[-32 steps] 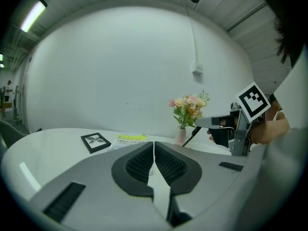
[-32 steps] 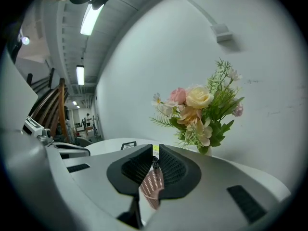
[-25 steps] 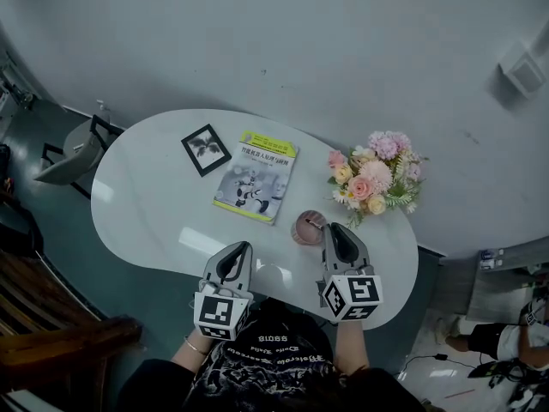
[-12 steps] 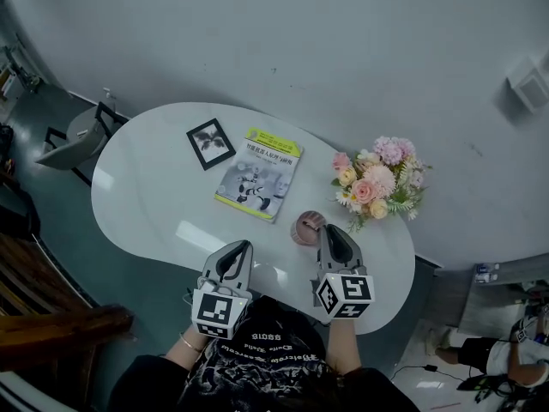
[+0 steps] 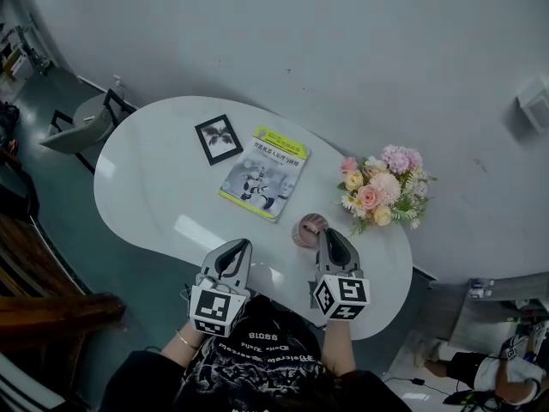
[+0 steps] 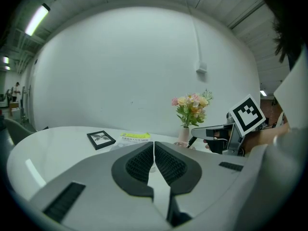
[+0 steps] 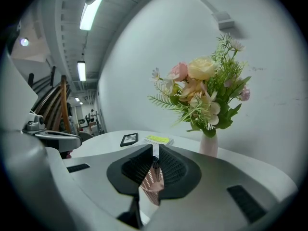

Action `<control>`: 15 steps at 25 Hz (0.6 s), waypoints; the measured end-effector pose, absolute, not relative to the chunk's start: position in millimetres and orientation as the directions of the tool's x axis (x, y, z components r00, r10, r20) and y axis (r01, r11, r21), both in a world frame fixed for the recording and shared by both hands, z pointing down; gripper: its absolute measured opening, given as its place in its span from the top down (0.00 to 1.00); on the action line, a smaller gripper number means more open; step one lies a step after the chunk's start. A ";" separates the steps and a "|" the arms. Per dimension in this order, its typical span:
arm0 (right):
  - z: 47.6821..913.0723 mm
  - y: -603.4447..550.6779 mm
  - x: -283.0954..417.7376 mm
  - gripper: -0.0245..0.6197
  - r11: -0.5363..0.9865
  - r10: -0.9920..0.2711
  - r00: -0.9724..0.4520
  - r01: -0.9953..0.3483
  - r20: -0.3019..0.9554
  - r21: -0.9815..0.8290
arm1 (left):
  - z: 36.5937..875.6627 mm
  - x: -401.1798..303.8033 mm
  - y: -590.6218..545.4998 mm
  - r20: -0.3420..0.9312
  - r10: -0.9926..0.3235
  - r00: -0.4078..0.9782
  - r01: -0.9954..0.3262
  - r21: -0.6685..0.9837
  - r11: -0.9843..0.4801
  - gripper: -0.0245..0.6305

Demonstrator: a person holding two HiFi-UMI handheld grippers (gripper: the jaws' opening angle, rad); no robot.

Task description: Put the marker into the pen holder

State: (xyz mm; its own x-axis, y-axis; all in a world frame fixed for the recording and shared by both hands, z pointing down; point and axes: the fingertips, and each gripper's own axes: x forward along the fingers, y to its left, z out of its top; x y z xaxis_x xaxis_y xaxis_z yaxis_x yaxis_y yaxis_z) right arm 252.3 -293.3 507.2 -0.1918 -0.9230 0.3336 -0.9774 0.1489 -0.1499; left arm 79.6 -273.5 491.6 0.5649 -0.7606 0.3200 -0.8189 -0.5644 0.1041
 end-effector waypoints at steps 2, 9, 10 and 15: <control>510.1 -294.3 252.2 0.86 0.147 -0.921 -0.190 -0.978 0.339 -0.147 | 492.7 78.5 -273.8 0.321 -0.763 0.561 -0.822 0.109 -0.559 0.92; 518.8 -296.4 252.2 0.86 0.146 -0.917 -0.189 -0.978 0.350 -0.146 | 499.8 75.5 -274.0 0.336 -0.766 0.547 -0.832 0.117 -0.543 0.92; 520.1 -296.7 252.6 0.86 0.144 -0.918 -0.186 -0.979 0.351 -0.144 | 500.9 75.1 -274.4 0.339 -0.767 0.545 -0.833 0.117 -0.541 0.92; 529.4 -297.6 253.3 0.86 0.139 -0.914 -0.178 -0.982 0.365 -0.131 | 503.9 74.5 -276.7 0.345 -0.768 0.540 -0.837 0.119 -0.535 0.92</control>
